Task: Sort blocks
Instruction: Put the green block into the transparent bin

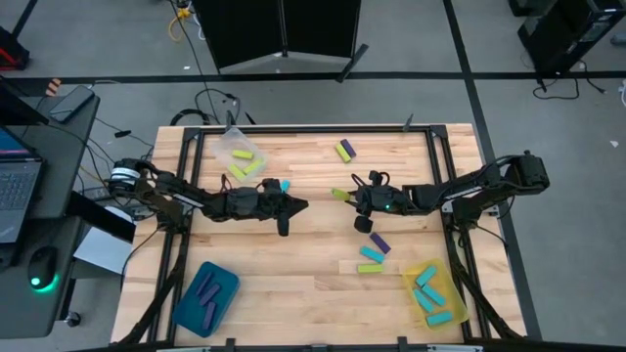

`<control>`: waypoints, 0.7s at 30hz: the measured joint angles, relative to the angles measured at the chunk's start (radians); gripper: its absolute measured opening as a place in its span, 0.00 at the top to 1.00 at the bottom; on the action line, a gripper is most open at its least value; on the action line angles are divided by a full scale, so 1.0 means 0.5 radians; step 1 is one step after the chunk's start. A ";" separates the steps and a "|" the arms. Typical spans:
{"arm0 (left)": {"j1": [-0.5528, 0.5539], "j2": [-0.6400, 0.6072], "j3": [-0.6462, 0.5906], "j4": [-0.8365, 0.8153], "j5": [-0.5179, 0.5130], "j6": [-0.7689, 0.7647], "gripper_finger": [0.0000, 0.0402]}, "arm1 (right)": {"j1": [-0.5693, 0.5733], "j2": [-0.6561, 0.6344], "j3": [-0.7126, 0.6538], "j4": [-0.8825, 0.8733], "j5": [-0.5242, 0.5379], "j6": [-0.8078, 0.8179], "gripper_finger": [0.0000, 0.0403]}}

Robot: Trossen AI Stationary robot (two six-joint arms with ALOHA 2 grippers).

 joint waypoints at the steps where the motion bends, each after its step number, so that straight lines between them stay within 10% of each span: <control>1: 0.000 0.000 0.000 0.000 0.001 0.001 0.87 | 0.000 0.000 0.000 0.000 0.000 0.000 0.72; 21: 0.002 -0.002 0.000 0.000 -0.001 0.101 0.92 | 0.037 0.000 0.001 0.009 -0.001 0.007 0.72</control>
